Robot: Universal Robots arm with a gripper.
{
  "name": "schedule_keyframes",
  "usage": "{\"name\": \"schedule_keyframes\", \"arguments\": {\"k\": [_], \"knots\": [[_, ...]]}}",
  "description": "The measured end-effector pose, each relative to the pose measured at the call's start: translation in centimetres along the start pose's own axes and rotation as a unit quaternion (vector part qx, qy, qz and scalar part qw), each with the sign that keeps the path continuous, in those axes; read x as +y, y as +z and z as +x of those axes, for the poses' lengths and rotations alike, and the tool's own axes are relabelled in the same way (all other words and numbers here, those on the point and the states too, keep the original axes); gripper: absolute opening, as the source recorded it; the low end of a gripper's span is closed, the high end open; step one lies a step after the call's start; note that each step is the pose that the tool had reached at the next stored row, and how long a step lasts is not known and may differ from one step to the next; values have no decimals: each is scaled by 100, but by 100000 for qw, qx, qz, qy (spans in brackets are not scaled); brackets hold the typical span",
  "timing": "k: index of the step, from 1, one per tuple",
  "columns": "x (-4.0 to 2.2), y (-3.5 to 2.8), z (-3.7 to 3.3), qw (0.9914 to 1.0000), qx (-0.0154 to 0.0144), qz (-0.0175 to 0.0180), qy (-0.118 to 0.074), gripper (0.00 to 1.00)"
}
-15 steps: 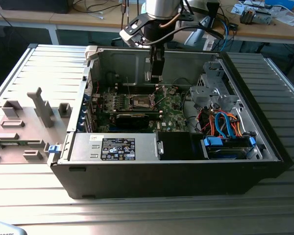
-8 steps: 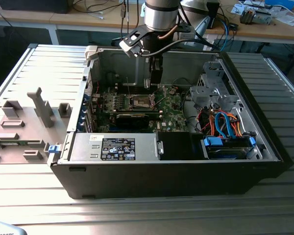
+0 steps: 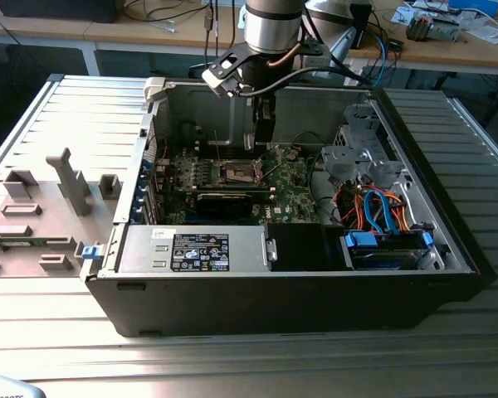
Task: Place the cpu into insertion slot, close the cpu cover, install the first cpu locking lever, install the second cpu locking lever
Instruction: 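Place the cpu into insertion slot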
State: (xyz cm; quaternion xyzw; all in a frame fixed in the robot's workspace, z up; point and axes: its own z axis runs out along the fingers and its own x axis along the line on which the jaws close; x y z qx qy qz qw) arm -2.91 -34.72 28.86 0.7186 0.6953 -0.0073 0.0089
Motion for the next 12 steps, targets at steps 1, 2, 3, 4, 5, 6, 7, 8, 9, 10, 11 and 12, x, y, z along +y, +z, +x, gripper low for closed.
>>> {"name": "schedule_keyframes", "arguments": {"k": [1,2,3,4,5,6,7,8,9,10,11,12], "knots": [[0,1,0,100000,2,-3,-10,54],[0,6,0,100000,-2,-1,-48,54],[0,10,0,100000,1,-4,-53,54],[0,11,0,100000,-1,-1,-53,54],[0,12,0,100000,0,-1,-53,54],[0,14,0,100000,0,-1,-52,54],[0,16,0,100000,-2,0,-53,54],[0,35,1,100000,-2,-2,-53,54],[0,52,1,100000,1,0,-52,54],[0,54,1,100000,3,-1,-52,54],[0,55,1,100000,2,-4,-52,54],[0,57,1,100000,2,0,-53,54]]}}
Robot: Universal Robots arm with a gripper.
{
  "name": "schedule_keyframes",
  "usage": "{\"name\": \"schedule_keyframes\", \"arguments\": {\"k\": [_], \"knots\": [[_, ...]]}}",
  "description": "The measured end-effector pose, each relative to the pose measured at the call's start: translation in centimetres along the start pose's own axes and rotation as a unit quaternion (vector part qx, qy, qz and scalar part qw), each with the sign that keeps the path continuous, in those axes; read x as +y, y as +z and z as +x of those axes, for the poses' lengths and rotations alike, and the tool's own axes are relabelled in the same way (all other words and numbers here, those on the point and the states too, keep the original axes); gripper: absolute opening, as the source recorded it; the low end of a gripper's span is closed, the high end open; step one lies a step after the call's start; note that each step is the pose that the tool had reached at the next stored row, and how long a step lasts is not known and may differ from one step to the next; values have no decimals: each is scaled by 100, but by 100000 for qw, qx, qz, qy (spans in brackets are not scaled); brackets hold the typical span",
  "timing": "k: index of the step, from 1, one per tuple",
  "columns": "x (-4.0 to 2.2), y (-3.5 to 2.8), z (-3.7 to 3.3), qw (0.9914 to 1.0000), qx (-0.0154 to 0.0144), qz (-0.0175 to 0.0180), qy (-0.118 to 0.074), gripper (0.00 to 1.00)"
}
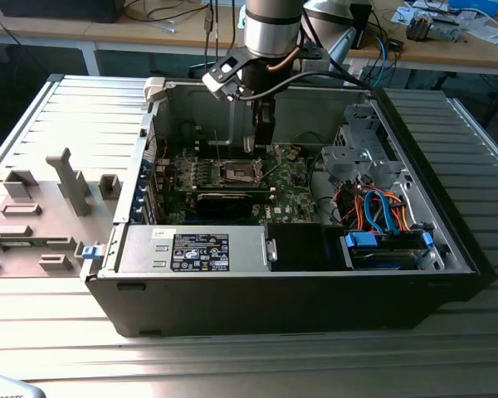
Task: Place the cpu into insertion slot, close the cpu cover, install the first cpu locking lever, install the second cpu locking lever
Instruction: 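Place the cpu into insertion slot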
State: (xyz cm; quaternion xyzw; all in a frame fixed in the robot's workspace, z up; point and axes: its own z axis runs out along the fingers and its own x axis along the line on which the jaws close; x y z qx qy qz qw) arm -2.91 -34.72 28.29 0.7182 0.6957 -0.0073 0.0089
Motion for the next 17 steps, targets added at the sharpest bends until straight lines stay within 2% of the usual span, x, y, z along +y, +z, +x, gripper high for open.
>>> {"name": "schedule_keyframes", "arguments": {"k": [15,17], "knots": [[0,38,1,100000,-3,0,1,54],[0,64,2,100000,-1,-2,2,54]]}}
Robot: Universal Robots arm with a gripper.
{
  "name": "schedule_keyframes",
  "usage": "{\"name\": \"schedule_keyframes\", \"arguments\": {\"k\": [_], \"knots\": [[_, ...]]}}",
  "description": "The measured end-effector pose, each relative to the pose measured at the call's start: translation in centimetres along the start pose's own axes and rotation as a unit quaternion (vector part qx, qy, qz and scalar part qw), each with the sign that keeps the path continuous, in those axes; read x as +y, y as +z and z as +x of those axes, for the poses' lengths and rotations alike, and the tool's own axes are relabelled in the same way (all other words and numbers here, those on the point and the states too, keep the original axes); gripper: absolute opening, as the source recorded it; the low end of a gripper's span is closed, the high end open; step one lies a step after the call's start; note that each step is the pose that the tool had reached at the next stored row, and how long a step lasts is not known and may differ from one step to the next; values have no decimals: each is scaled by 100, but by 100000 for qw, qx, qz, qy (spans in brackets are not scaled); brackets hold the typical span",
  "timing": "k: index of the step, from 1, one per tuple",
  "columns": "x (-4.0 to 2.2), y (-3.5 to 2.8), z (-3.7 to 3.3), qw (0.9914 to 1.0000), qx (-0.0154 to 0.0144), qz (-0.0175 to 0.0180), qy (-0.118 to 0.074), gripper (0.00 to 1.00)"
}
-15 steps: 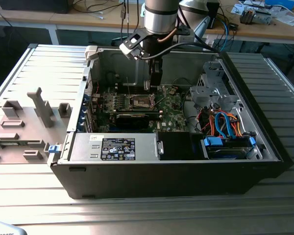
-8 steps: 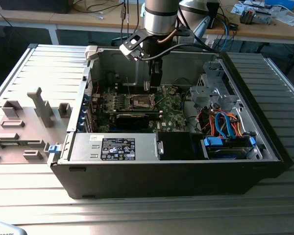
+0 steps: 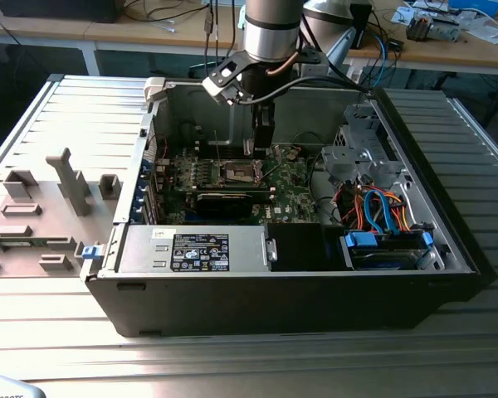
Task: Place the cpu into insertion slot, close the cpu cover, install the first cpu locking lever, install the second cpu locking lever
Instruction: 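Place the cpu into insertion slot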
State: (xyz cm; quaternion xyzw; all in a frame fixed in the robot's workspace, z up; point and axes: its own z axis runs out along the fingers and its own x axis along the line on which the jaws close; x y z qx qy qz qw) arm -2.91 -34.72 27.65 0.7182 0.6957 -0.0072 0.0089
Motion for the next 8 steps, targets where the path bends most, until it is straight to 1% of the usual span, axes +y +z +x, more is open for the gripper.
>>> {"name": "schedule_keyframes", "arguments": {"k": [8], "knots": [[0,13,0,100000,-2,1,-3,54]]}}
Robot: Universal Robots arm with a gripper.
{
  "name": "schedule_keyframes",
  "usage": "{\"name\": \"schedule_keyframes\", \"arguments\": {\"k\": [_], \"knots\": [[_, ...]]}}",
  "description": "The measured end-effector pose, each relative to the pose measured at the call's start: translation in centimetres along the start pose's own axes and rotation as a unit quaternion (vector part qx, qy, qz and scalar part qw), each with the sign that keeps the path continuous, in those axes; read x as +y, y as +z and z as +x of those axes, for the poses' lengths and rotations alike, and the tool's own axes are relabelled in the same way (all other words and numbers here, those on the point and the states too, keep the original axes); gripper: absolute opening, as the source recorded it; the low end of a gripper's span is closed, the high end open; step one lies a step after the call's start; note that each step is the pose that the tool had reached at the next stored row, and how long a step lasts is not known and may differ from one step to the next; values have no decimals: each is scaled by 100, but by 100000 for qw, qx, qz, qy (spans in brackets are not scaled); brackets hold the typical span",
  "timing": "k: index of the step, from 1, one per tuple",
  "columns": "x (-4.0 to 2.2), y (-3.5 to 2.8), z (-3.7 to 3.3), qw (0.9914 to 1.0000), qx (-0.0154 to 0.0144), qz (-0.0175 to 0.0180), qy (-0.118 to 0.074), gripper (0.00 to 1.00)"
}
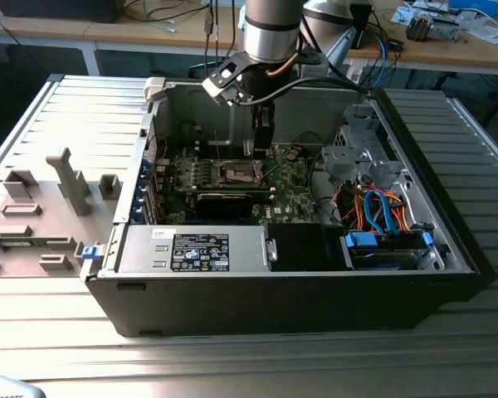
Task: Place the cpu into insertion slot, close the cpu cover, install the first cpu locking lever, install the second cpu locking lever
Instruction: 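Place the cpu into insertion slot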
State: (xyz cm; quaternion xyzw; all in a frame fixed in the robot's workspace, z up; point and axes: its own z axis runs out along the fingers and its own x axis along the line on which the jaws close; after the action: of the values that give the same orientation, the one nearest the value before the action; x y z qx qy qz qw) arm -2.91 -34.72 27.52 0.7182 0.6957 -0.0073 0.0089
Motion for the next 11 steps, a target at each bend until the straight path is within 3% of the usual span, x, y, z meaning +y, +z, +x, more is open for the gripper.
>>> {"name": "schedule_keyframes", "arguments": {"k": [11], "knots": [[0,22,1,100000,3,0,0,54]]}}
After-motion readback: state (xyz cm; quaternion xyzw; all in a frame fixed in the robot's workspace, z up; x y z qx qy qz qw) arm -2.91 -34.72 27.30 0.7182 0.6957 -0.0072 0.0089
